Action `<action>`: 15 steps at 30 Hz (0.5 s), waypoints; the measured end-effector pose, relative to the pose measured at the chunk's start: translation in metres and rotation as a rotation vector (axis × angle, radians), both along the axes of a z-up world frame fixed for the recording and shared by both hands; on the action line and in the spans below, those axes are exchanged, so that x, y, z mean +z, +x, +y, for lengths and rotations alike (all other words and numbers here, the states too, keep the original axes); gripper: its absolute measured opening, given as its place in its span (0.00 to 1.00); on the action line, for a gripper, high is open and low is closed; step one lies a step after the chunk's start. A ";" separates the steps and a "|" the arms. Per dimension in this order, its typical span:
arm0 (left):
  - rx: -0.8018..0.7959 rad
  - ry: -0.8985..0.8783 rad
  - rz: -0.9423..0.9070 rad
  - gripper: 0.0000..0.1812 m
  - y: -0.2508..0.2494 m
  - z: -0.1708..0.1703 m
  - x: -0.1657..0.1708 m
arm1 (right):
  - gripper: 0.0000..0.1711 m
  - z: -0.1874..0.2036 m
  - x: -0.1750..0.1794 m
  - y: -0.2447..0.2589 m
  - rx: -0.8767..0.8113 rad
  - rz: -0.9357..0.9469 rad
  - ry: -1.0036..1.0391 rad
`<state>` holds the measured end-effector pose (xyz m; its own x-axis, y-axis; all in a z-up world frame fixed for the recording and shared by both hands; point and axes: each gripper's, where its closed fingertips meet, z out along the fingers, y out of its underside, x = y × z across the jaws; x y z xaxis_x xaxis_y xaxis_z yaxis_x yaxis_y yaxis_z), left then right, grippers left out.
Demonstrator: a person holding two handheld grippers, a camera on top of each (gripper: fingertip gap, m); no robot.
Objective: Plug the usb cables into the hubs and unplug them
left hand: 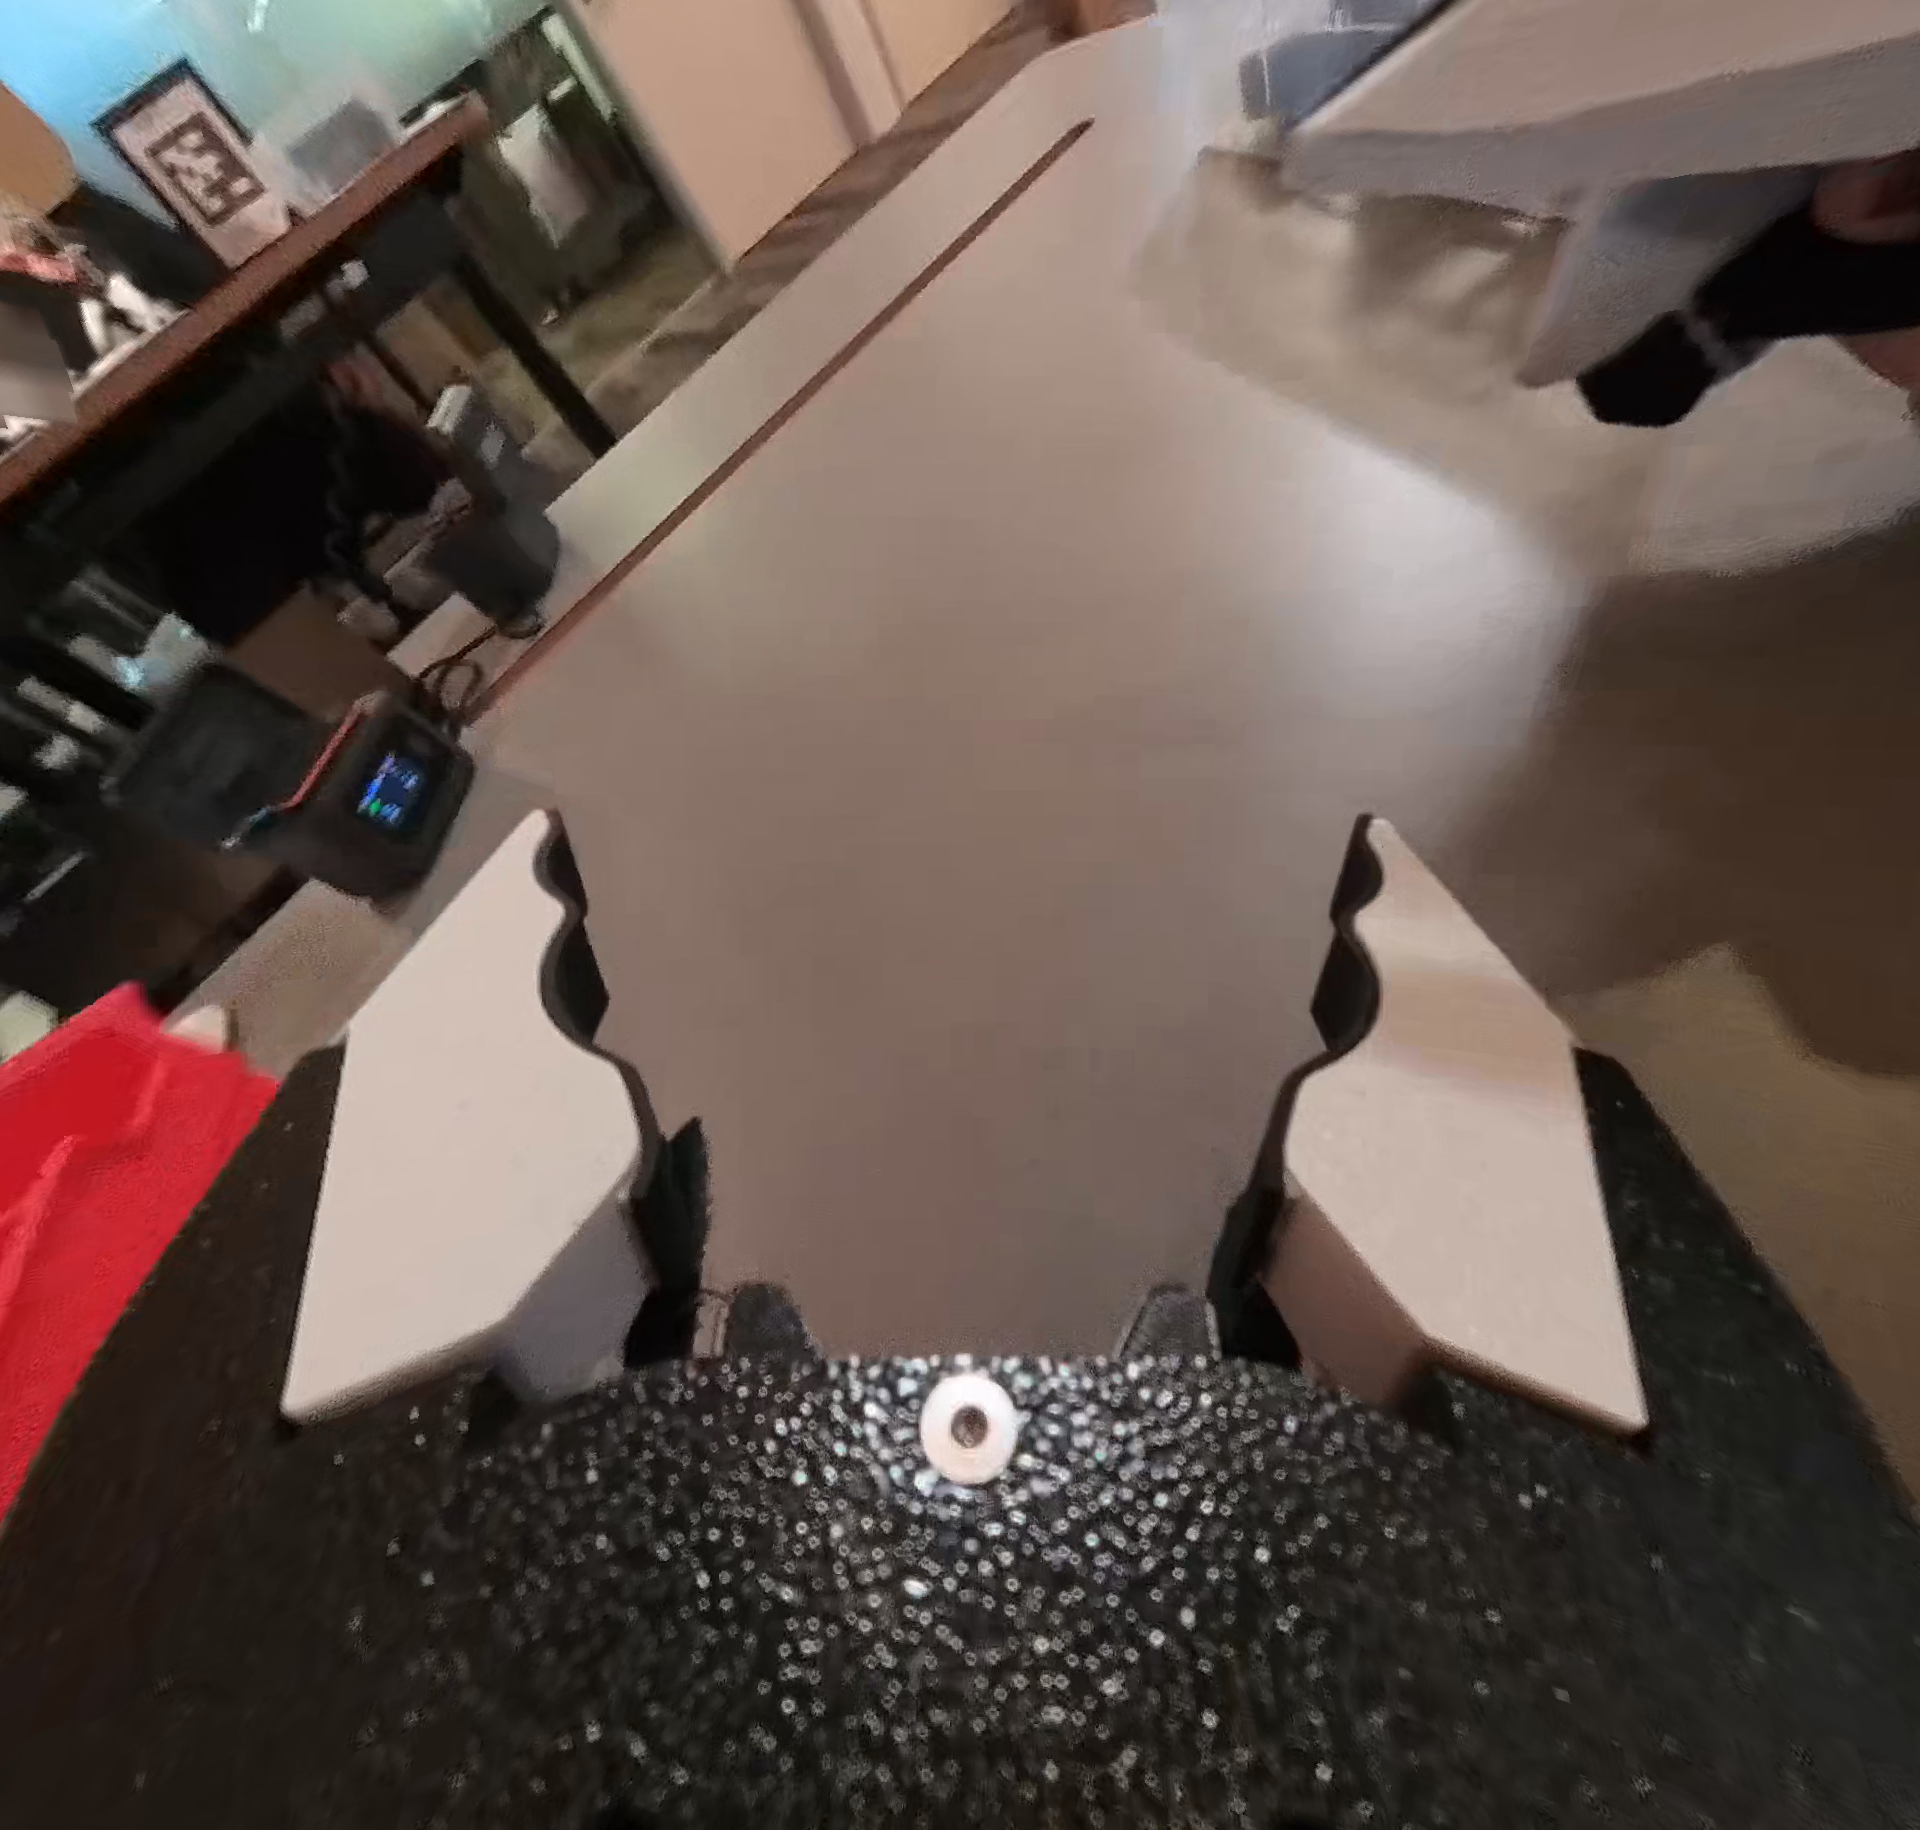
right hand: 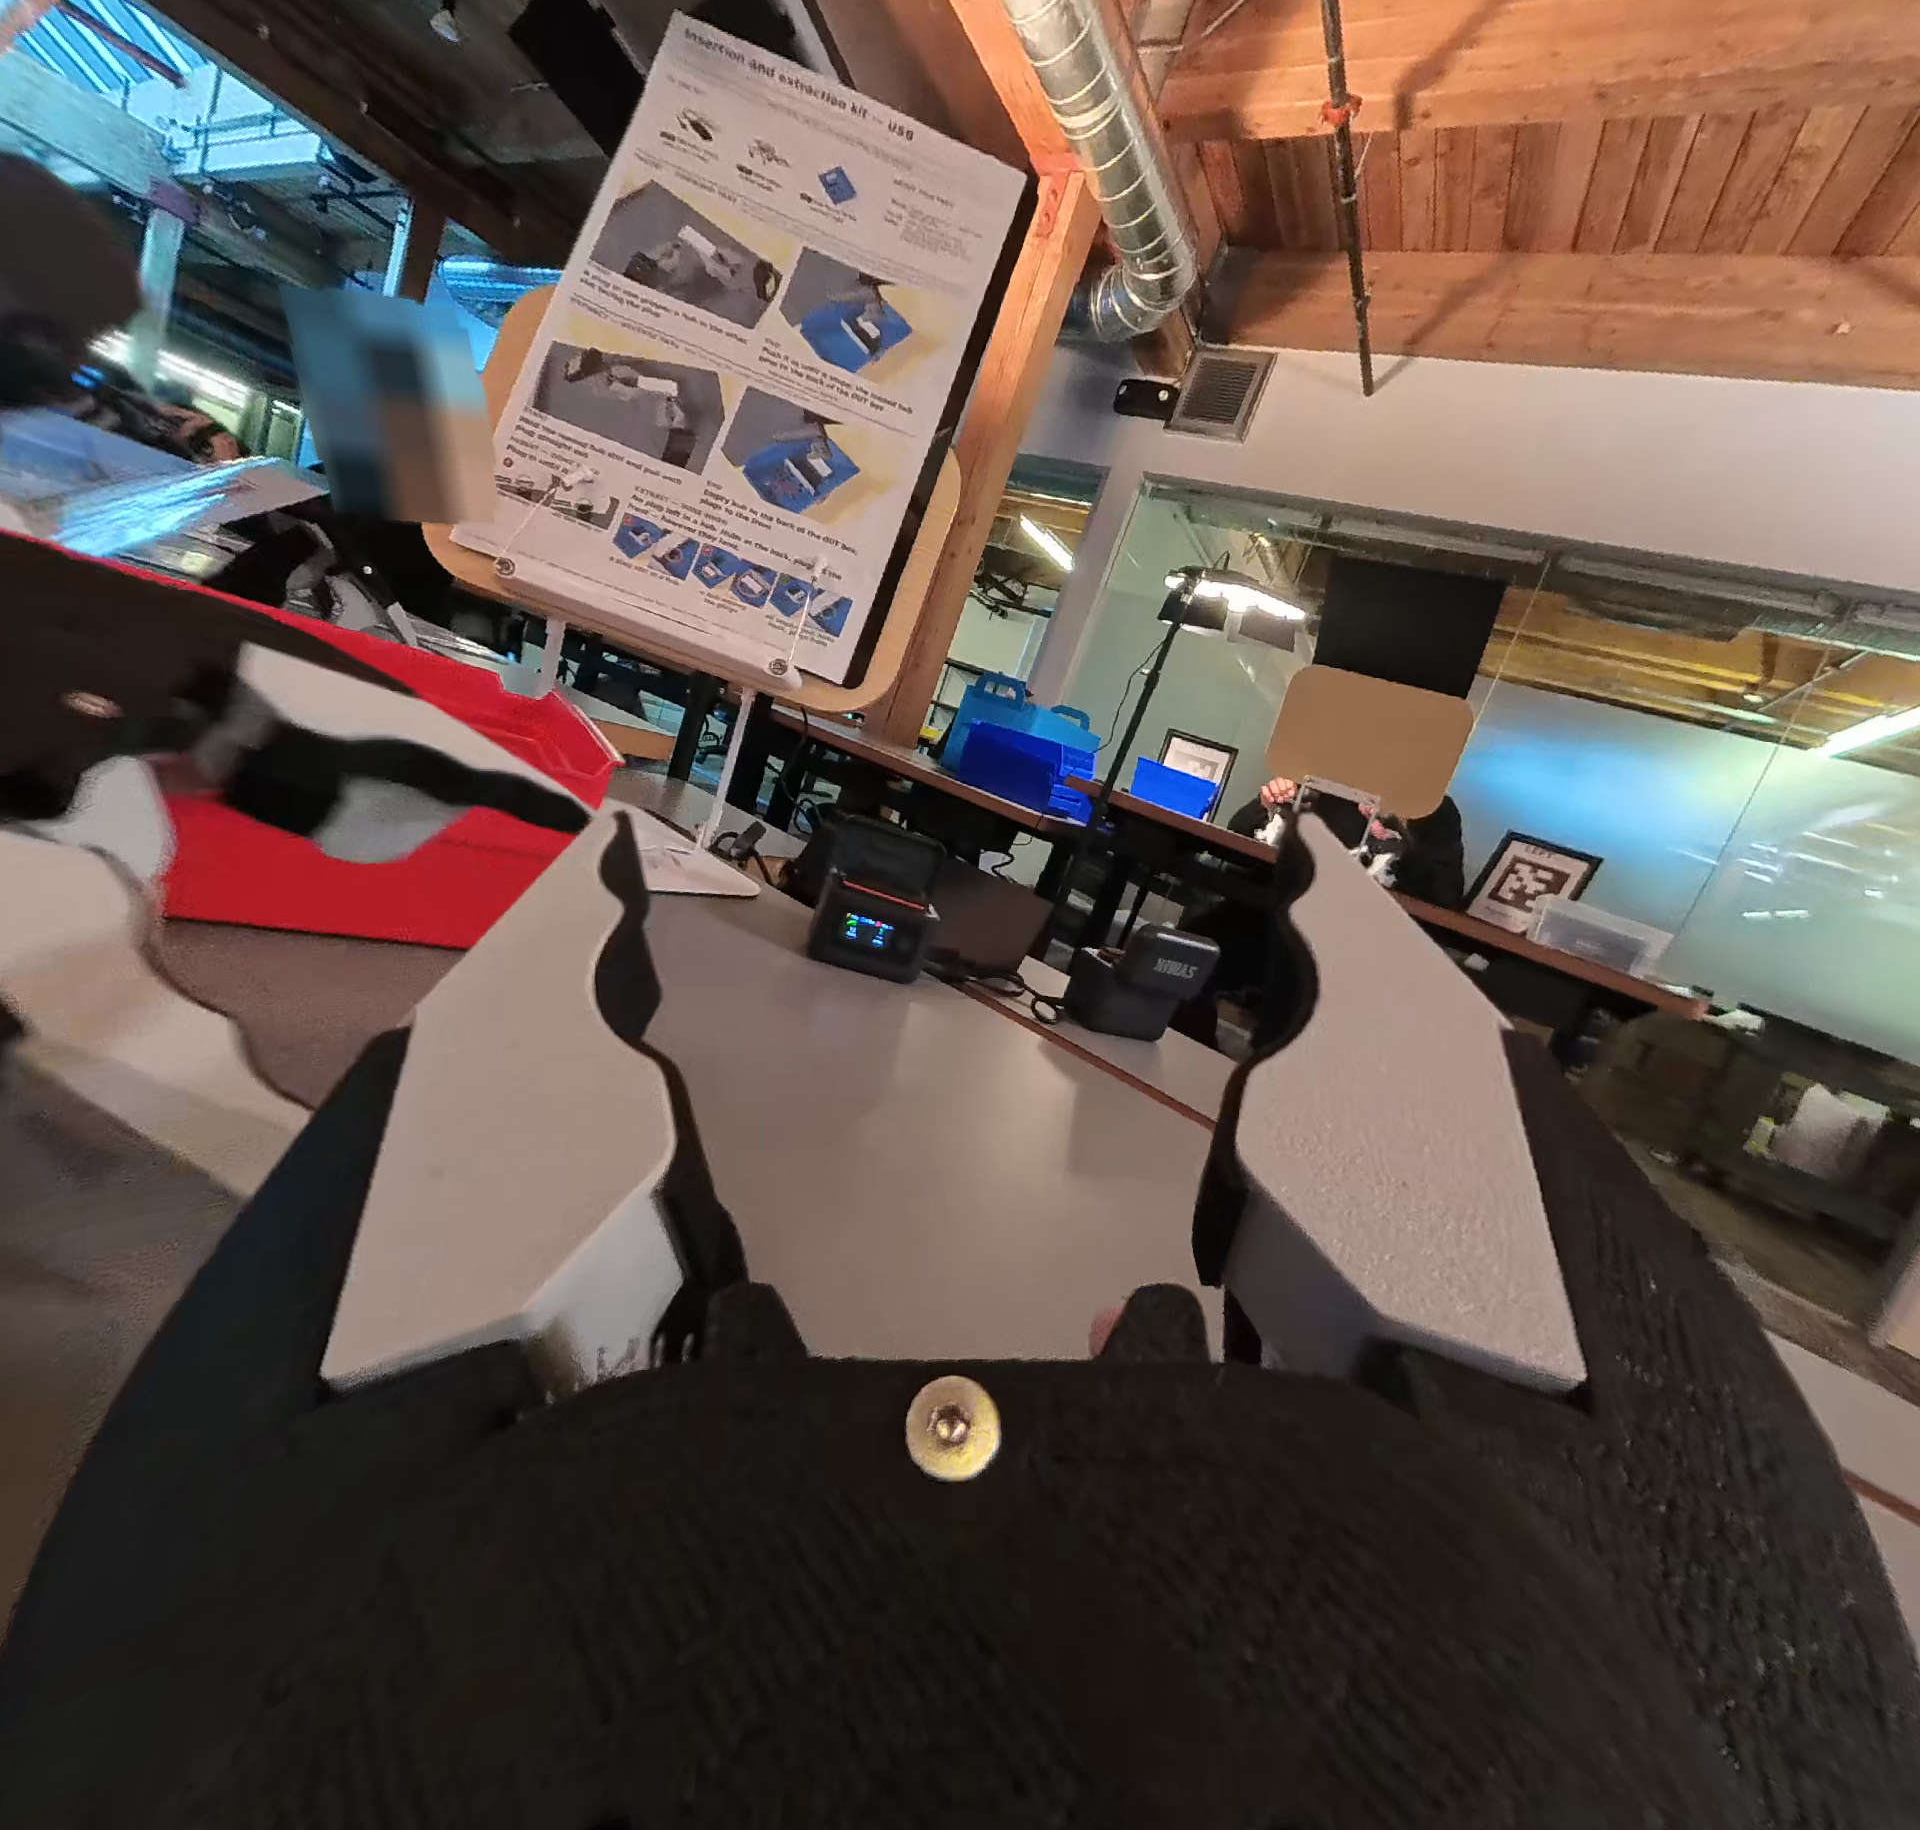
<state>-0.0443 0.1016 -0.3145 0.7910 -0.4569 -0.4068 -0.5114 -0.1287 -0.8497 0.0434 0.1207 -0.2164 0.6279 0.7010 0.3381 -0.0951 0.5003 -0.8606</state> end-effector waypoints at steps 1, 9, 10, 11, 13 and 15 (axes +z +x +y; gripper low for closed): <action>0.035 0.020 0.009 0.75 -0.003 -0.011 0.007 | 0.67 0.001 0.000 0.001 -0.007 -0.001 0.001; 0.278 0.102 -0.154 0.77 -0.083 -0.103 0.069 | 0.55 0.007 0.005 0.016 -0.029 0.067 -0.049; 0.354 0.087 -0.130 0.78 -0.104 -0.112 0.068 | 0.53 0.006 0.006 0.017 -0.032 0.069 -0.041; 0.429 0.072 -0.095 0.78 -0.124 -0.120 0.065 | 0.53 0.007 0.006 0.017 -0.034 0.064 -0.039; 0.562 0.052 -0.011 0.76 -0.164 -0.134 0.056 | 0.53 0.008 0.004 0.015 -0.030 0.051 -0.050; 0.634 0.000 0.071 0.67 -0.196 -0.143 0.035 | 0.52 0.007 0.002 0.013 -0.017 0.047 -0.065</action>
